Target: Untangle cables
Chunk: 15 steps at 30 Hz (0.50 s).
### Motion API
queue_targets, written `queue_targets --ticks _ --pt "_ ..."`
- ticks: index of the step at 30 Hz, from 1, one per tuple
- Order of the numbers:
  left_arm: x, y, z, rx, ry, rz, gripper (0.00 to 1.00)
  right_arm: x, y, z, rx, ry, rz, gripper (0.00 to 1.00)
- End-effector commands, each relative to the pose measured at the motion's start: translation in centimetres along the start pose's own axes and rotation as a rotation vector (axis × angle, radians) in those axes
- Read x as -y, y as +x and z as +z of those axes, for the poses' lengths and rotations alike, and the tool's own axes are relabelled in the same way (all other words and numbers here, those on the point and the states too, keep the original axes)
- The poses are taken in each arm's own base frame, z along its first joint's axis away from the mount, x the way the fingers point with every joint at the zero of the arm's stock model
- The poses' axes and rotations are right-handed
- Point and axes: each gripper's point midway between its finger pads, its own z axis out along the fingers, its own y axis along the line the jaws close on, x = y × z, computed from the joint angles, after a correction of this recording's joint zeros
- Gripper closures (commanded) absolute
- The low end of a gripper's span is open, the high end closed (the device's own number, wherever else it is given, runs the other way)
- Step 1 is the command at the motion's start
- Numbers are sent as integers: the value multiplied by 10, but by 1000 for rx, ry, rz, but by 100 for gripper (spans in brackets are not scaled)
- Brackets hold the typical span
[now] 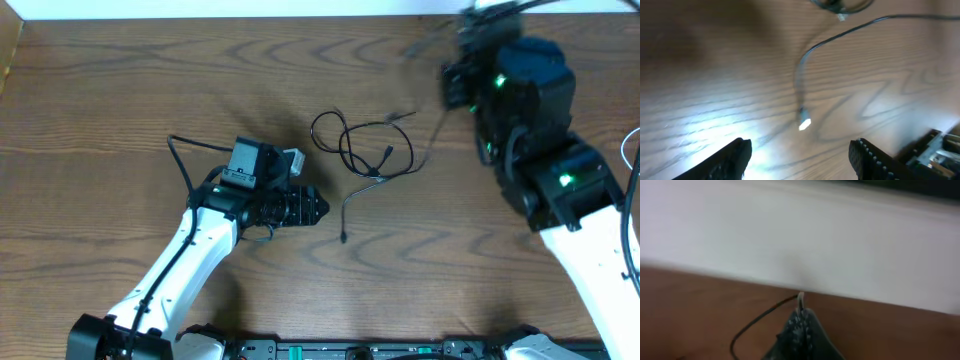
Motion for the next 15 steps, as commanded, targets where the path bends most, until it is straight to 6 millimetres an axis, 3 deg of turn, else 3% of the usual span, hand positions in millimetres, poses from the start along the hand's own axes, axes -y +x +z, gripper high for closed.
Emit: queue_targets --ticks 1,5,8,11,15 --pt "-9 -2 -1 10 -57 12 33 112 -20 -17 48 487 -33 99" --pt "-9 -2 -1 8 -58 11 33 175 -47 -36 187 654 86 99" --pt "-9 -2 -1 8 -58 11 33 200 -55 -47 244 713 133 99" --pt "-9 -2 -1 8 -58 10 33 209 -42 -41 187 715 106 99" --pt "-9 -2 -1 8 -58 10 33 223 -3 -28 23 749 63 99"
